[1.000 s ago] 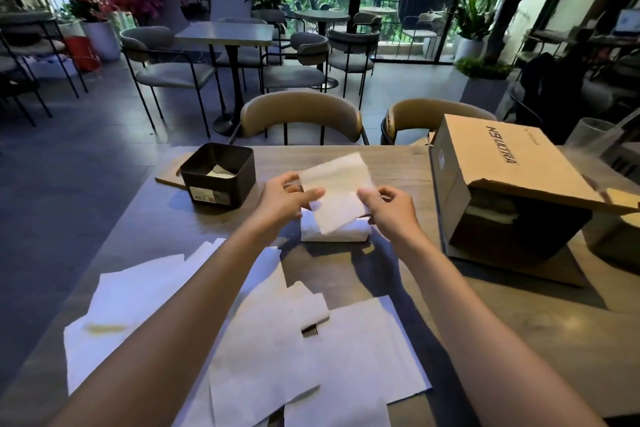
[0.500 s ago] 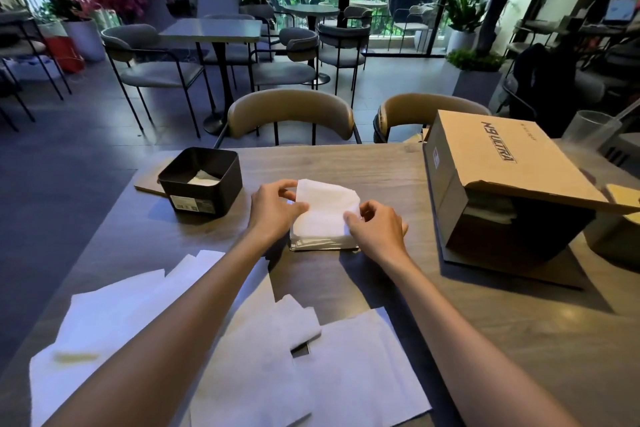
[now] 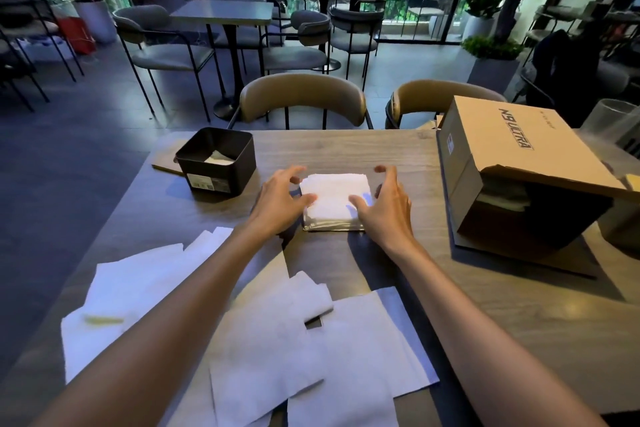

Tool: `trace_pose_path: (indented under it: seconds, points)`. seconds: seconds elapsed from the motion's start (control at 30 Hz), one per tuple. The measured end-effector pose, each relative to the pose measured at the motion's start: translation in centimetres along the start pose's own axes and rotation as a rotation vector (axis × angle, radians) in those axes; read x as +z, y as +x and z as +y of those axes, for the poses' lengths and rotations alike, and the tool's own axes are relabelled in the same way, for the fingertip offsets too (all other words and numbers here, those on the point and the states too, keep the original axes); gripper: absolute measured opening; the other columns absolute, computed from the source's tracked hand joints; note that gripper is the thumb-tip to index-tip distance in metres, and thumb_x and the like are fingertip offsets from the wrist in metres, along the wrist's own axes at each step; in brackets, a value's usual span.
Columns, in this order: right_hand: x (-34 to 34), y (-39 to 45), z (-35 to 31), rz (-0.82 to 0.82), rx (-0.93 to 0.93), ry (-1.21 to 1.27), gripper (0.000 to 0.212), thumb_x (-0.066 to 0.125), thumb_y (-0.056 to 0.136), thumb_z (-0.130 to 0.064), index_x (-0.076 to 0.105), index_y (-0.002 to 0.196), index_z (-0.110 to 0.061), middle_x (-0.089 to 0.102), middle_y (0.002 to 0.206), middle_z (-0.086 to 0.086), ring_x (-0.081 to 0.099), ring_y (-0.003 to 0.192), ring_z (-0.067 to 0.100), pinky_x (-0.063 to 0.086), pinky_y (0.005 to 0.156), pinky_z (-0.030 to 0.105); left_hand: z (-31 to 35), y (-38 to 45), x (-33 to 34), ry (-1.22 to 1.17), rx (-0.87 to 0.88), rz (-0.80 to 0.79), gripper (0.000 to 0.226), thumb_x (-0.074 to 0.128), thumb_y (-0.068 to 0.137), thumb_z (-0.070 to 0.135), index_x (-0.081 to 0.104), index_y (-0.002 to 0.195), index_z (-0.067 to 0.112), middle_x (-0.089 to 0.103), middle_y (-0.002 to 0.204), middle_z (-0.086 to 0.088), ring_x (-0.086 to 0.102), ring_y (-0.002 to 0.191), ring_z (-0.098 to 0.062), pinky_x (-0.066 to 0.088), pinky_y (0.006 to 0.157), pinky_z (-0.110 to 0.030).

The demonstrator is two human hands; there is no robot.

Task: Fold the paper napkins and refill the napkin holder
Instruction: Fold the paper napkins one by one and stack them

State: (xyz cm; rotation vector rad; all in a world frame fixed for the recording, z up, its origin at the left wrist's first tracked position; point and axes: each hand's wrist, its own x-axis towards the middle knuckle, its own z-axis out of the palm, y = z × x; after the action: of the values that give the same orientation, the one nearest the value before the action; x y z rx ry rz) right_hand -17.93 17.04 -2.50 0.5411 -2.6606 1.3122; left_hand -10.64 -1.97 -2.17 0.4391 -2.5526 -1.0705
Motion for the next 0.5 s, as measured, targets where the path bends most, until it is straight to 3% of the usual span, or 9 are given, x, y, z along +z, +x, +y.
trace_pose_path:
  seconds: [0.1,0.17,0.27,0.37,0.43,0.5]
  points:
    - [0.2,-0.7,-1.7,-0.015,-0.114,-0.036,0.047,0.077,0.087,-0.033,0.051,0.123,-0.02,0.061,0.096,0.002,0.059,0.094,0.022,0.05,0.084,0.039,-0.6,-0.9,-2.0,0.073,0.013,-0.02,0.04,0.074,0.088,0.032,0.064,0.126,0.026,0.064,0.116,0.002,0.059,0.089,-0.012,0.046,0.069,-0.022]
    - [0.8,-1.8,-3.3,-0.101,-0.201,-0.041,0.036,0.076,0.087,-0.034,0.057,0.115,-0.02,0.061,0.081,-0.003,0.059,0.082,0.017,0.042,0.071,0.031,-1.2,-1.9,-3.7,0.093,-0.014,-0.077,0.036,0.073,0.088,0.034,0.065,0.123,0.028,0.066,0.113,0.003,0.058,0.082,-0.006,0.046,0.064,-0.02]
    - [2.9,-4.3,-5.6,-0.325,-0.322,-0.054,0.031,0.075,0.09,-0.036,0.058,0.112,-0.022,0.06,0.072,-0.009,0.057,0.068,0.007,0.038,0.059,0.023,-2.8,-3.5,-6.5,0.327,-0.03,-0.221,0.043,0.071,0.088,0.043,0.06,0.127,0.029,0.058,0.118,0.001,0.055,0.095,-0.009,0.05,0.08,-0.027]
    - [5.1,-6.0,-7.1,-0.455,-0.409,-0.147,0.035,0.071,0.092,-0.042,0.058,0.115,-0.019,0.057,0.073,-0.008,0.06,0.073,0.016,0.042,0.06,0.029,-4.4,-4.9,-8.4,0.571,0.007,-0.328,0.032,0.07,0.084,0.055,0.062,0.111,0.04,0.05,0.115,0.008,0.046,0.107,-0.014,0.033,0.085,-0.033]
    - [6.0,-6.2,-7.8,-0.468,-0.404,-0.192,0.038,0.069,0.092,-0.045,0.058,0.116,-0.017,0.061,0.082,-0.002,0.062,0.083,0.022,0.046,0.065,0.033,-5.0,-5.7,-9.0,0.516,0.008,-0.262,0.016,0.073,0.082,0.052,0.065,0.089,0.04,0.051,0.108,0.013,0.045,0.105,-0.012,0.028,0.084,-0.034]
    - [6.5,-6.3,-8.2,-0.445,-0.372,-0.184,0.041,0.069,0.092,-0.046,0.056,0.118,-0.017,0.066,0.094,0.005,0.063,0.089,0.023,0.051,0.072,0.037,-5.5,-6.3,-9.4,0.426,-0.008,-0.211,0.013,0.076,0.083,0.046,0.066,0.081,0.037,0.056,0.099,0.014,0.05,0.097,-0.011,0.036,0.086,-0.036]
